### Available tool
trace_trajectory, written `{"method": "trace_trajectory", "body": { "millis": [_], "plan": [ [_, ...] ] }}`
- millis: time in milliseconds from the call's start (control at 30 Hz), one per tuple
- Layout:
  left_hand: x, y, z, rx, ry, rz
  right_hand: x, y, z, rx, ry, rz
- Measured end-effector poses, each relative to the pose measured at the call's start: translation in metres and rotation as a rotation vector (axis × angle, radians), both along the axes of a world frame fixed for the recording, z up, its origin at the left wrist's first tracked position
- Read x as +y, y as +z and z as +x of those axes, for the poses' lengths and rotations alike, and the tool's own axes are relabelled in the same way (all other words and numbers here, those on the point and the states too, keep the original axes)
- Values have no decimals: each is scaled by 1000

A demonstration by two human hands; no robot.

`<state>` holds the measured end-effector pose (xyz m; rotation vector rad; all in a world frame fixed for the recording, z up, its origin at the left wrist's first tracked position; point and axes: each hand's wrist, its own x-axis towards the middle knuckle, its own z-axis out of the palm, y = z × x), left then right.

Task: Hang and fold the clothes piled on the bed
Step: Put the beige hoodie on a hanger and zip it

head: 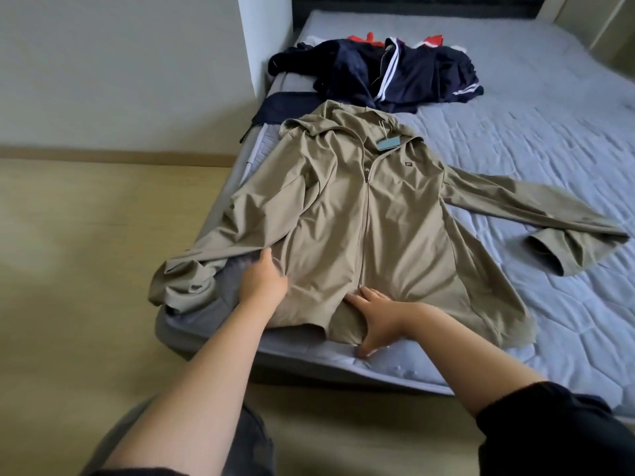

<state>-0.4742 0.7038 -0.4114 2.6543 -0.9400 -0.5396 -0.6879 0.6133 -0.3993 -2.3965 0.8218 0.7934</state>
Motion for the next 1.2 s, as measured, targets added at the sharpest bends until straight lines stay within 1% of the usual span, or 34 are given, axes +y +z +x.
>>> {"method": "trace_trajectory", "body": {
  "millis": [67,167,233,267,300,333,367,400,433,467,500,533,567,600,633,733,767,800,867,900,933,967,1000,1067,1100,1133,1167,1200],
  "plan": [
    [3,3,7,-33,14,-89,1,2,4,-38,-22,-28],
    [17,10,31,-113,131,-194,-1,11,9,-77,-79,-42],
    [27,13,44,-160,165,-175,-2,17,8,-91,-125,-24],
    [30,16,45,-204,150,-124,-3,20,5,-103,-150,-6],
    [31,20,41,-281,96,-85,-3,22,1,-121,-182,15],
    [29,24,33,-375,-13,-117,-3,23,-3,-149,-227,35],
    [25,24,21,-451,-165,-236,-3,23,-6,-186,-281,45],
    [20,26,5,-446,-347,-386,-4,24,-10,-237,-331,29],
    [16,28,-13,-316,-519,-477,-5,25,-13,-298,-371,-13],
    [13,29,-31,-132,-656,-458,-8,26,-15,-363,-407,-73],
    [11,27,-45,-27,-753,-364,-12,27,-18,-425,-443,-145],
    [9,23,-54,-51,-829,-240,-16,30,-21,-480,-480,-229],
    [7,15,-56,-146,-869,-166,-20,32,-23,-528,-515,-323],
    [5,11,-53,-214,-849,-159,-23,34,-25,-568,-549,-414],
    [3,10,-49,-225,-767,-207,-27,35,-26,-597,-579,-487],
    [-9,18,-30,-78,-391,-447,-35,35,-29,-617,-589,-616],
    [-14,20,-25,-36,-303,-497,-35,33,-30,-611,-558,-623],
    [-17,21,-23,1,-250,-508,-35,31,-31,-599,-515,-600],
    [-19,22,-21,10,-221,-484,-32,26,-33,-522,-399,-508],
    [-19,23,-23,-23,-230,-466,-29,23,-35,-467,-334,-484],
    [-17,24,-27,-92,-271,-459,-26,20,-38,-429,-278,-490],
    [-14,25,-32,-199,-361,-491,-24,17,-42,-425,-243,-527],
    [-12,26,-39,-297,-495,-553,-23,16,-45,-456,-240,-587],
    [-10,23,-56,-488,-787,-744,-26,17,-51,-546,-344,-703],
    [-10,22,-64,-539,-917,-796,-29,20,-51,-572,-421,-739],
    [-10,19,-71,-557,-1022,-801,-33,23,-51,-582,-480,-767],
    [-11,15,-76,-549,-1094,-760,-37,26,-51,-585,-507,-798],
    [-11,12,-79,-539,-1139,-679,-40,28,-51,-590,-507,-835]
  ]
}}
